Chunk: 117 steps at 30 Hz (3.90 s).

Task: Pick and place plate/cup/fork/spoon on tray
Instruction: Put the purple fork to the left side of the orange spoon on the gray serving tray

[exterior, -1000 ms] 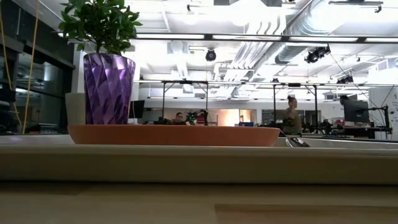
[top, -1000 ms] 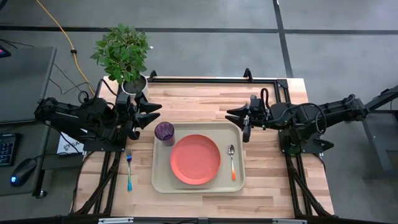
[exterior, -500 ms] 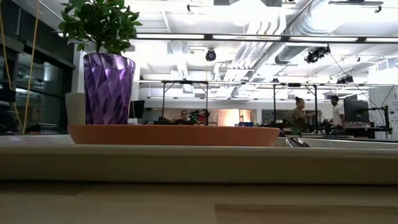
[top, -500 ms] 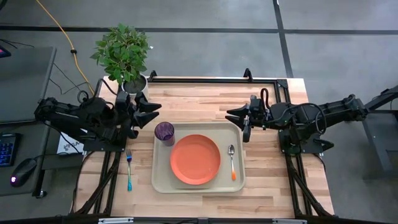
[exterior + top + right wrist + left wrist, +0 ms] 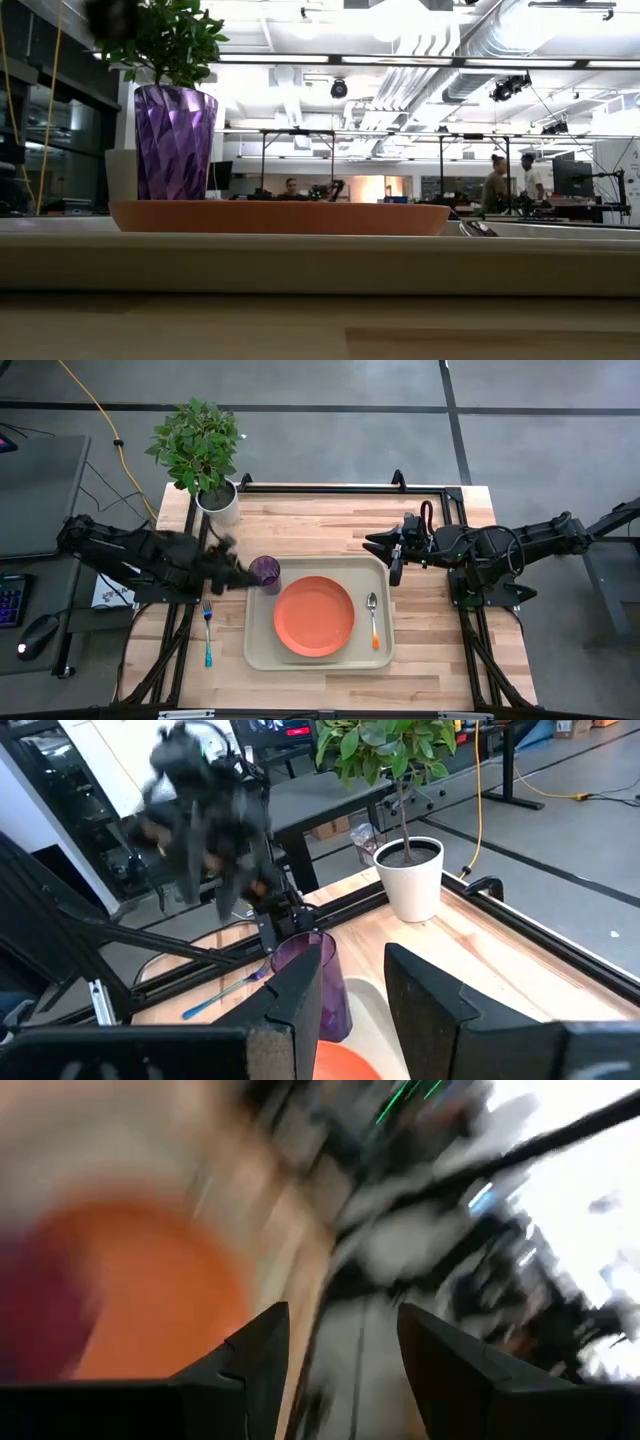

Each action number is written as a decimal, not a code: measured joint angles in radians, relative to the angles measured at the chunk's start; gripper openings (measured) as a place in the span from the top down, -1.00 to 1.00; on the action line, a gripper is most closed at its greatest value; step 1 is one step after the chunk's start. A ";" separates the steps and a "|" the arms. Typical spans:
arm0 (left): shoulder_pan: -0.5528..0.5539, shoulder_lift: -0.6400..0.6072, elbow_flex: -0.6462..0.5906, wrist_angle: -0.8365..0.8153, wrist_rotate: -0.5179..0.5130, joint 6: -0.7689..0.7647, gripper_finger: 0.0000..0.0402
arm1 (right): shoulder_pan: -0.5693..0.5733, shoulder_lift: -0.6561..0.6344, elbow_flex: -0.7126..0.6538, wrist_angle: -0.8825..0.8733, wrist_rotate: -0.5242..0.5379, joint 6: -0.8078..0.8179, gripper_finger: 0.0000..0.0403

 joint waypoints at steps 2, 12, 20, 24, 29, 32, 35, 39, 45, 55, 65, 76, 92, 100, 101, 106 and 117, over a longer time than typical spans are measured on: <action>-0.054 0.023 0.000 -0.160 0.051 -0.113 0.15 | 0.000 0.000 0.000 0.000 0.000 0.005 0.49; -0.423 0.230 -0.037 -0.582 -0.015 -0.693 0.15 | 0.000 0.000 0.000 -0.012 -0.001 0.041 0.49; -0.582 0.422 -0.106 -0.561 0.048 -1.018 0.15 | 0.000 0.000 0.000 -0.040 -0.001 0.039 0.49; -0.616 0.486 -0.106 -0.558 0.036 -1.129 0.15 | 0.000 0.000 0.000 -0.046 -0.001 0.040 0.49; -0.622 0.557 -0.106 -0.572 0.047 -1.167 0.15 | 0.000 0.000 0.000 -0.047 0.000 0.039 0.49; -0.622 0.584 -0.106 -0.578 0.051 -1.182 0.15 | 0.000 0.000 0.000 -0.049 0.000 0.042 0.49; -0.622 0.610 -0.106 -0.580 0.066 -1.184 0.15 | 0.000 0.000 0.000 -0.053 0.001 0.049 0.49; -0.622 0.645 -0.106 -0.573 0.091 -1.190 0.15 | 0.000 0.000 0.000 -0.054 0.001 0.049 0.49; -0.622 0.681 -0.106 -0.522 0.104 -1.226 0.15 | 0.000 0.000 0.000 -0.054 0.002 0.049 0.49; -0.621 0.699 -0.105 -0.480 0.091 -1.234 0.45 | 0.000 0.000 0.000 -0.057 0.004 0.076 0.49; -0.622 0.695 -0.106 -0.449 0.062 -1.187 0.97 | 0.000 0.000 0.000 -0.057 0.003 0.076 0.49; -0.622 0.592 -0.108 -0.496 0.058 -1.120 0.99 | 0.000 0.000 0.000 -0.061 0.001 0.076 0.49; -0.625 0.168 0.102 -0.334 -0.075 -0.609 1.00 | 0.000 0.000 0.000 -0.061 0.001 0.087 0.49; -0.496 0.146 0.232 -0.064 -0.243 -0.050 1.00 | 0.000 0.000 0.000 -0.060 -0.009 0.085 0.49; -0.464 0.151 0.235 -0.024 -0.244 0.018 1.00 | 0.000 0.000 0.000 -0.060 -0.009 0.085 0.49; -0.256 0.206 0.235 0.173 -0.089 0.273 1.00 | 0.000 0.000 0.000 -0.057 -0.010 0.084 0.49; 0.099 0.477 0.234 0.682 0.445 0.384 1.00 | 0.000 0.000 0.000 -0.020 -0.056 0.023 0.49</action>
